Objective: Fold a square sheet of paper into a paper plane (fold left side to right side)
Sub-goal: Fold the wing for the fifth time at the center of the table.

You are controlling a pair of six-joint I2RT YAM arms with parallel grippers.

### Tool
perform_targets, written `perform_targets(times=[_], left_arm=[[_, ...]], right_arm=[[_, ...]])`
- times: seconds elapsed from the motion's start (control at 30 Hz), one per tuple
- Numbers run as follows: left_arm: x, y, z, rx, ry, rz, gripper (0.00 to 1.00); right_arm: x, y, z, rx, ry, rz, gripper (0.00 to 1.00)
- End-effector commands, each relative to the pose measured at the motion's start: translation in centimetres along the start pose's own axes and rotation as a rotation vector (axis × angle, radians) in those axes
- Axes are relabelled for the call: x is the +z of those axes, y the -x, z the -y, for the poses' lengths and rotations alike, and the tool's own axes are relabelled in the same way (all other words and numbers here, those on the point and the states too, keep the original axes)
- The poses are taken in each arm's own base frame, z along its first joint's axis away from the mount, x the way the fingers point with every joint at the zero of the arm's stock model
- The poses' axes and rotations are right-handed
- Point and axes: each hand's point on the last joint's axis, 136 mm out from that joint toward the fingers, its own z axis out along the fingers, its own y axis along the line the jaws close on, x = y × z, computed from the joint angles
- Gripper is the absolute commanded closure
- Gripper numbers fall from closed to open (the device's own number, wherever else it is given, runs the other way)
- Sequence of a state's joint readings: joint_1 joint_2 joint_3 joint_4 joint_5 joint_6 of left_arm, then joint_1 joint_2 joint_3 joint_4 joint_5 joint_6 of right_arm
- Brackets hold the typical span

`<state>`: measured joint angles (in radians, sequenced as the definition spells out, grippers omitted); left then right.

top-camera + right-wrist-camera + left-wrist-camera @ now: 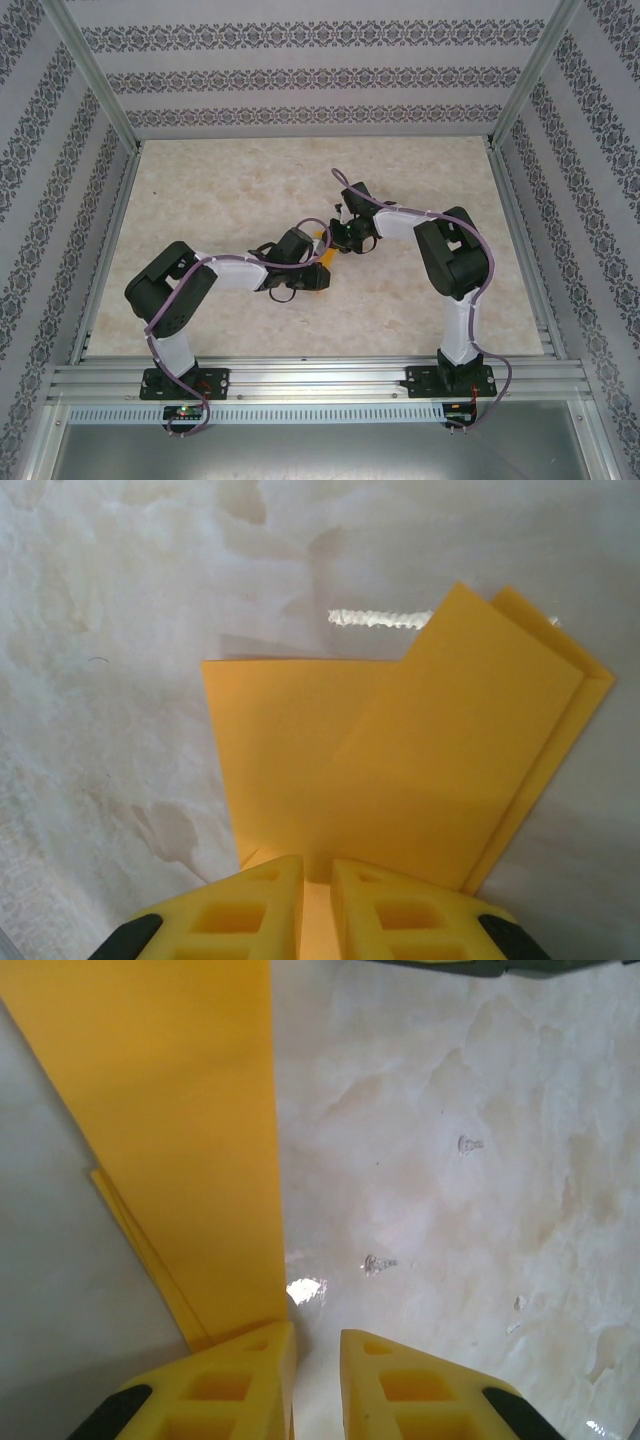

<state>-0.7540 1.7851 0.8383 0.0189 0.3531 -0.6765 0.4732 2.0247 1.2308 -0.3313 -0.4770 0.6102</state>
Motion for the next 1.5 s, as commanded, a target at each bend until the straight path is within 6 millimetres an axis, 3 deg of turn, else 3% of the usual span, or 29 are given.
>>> perform_targets(times=[0.0,0.37,0.57,0.7,0.9,1.13,1.3,1.47], left_arm=[[-0.4,-10.4,-3.4,-0.069,0.119,-0.337,0.79],[-1.1,-11.3,-3.0,-0.057,0.123,-0.345,0.79],[-2.1,-10.7,-2.6,-0.047,0.130,-0.319,0.79],[-3.1,-8.7,-1.5,-0.036,0.121,-0.269,0.79],[-5.0,-3.8,2.1,-0.008,0.019,-0.167,0.79],[-4.9,-0.1,4.0,0.004,-0.065,-0.099,0.79],[-3.0,1.7,3.6,0.009,-0.055,-0.093,0.79],[-1.1,1.7,1.9,0.020,0.000,-0.126,0.79]], right_arm=[[1.1,1.3,4.2,0.019,-0.136,0.042,0.82],[1.5,1.3,4.4,0.024,-0.136,0.033,0.82],[1.6,1.2,4.6,0.028,-0.135,0.027,0.82],[1.6,1.1,4.5,0.027,-0.130,0.025,0.82],[1.5,1.1,4.4,0.026,-0.129,0.027,0.81],[1.5,1.1,4.3,0.026,-0.127,0.027,0.81],[1.4,1.0,4.2,0.023,-0.125,0.024,0.81],[1.4,1.0,4.2,0.024,-0.127,0.024,0.81]])
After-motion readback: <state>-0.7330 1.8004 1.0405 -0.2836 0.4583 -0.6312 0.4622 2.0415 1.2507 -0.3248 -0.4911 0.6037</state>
